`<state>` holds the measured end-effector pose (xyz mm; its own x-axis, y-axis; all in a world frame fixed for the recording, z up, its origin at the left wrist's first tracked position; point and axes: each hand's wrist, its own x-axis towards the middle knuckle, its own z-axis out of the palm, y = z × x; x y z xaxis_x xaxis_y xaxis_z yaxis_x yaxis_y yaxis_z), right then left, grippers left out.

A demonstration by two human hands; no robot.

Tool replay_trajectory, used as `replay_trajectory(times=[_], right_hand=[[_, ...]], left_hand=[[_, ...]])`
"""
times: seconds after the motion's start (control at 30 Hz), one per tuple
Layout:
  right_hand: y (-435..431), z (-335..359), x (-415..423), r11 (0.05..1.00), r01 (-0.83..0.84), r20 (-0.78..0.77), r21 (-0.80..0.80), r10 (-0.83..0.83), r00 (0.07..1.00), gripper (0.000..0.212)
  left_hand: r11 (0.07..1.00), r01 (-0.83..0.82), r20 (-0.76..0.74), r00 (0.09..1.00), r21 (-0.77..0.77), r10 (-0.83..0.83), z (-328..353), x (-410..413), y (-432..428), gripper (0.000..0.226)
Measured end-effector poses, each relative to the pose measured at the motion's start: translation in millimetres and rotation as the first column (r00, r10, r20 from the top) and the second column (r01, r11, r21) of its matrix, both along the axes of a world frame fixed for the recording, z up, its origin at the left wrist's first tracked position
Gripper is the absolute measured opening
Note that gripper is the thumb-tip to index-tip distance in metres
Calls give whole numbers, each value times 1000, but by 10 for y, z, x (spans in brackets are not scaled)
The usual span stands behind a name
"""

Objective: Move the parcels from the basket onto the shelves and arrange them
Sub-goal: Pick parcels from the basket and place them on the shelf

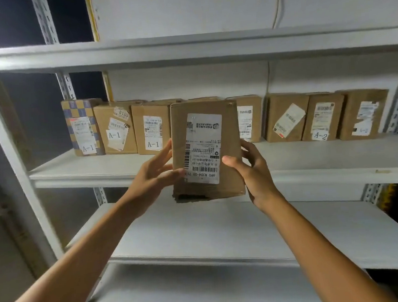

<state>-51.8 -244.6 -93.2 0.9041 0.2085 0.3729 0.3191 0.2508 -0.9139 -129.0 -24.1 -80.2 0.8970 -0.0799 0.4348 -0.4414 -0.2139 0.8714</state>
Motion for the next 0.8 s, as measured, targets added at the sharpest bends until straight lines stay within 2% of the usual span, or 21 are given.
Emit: replay_trajectory(times=[0.13,0.33,0.5,0.73,0.8], right_hand=[[214,90,471,1000,-11,-50,13,12,999,65],[468,13,1140,997,47,-66,-58,-50,997,69],[604,-41,1723,993,61,-19,-100,-63,998,67],[737,-69,2405,994,5,24,-112,-2,1000,73],[765,-85,2590,991,-15,42,-135,21,999,80]], left_hand=[[1000,-8,10,1000,19,8,28,467,206,82],[996,-11,10,1000,86,10,16,1192,463,86],[997,29,2,1000,66,-29,-36,1764,650,84],[989,-64,90,995,137,52,-175,2293,712,83],[981,-106,106,990,161,89,-187,2418,733,86]])
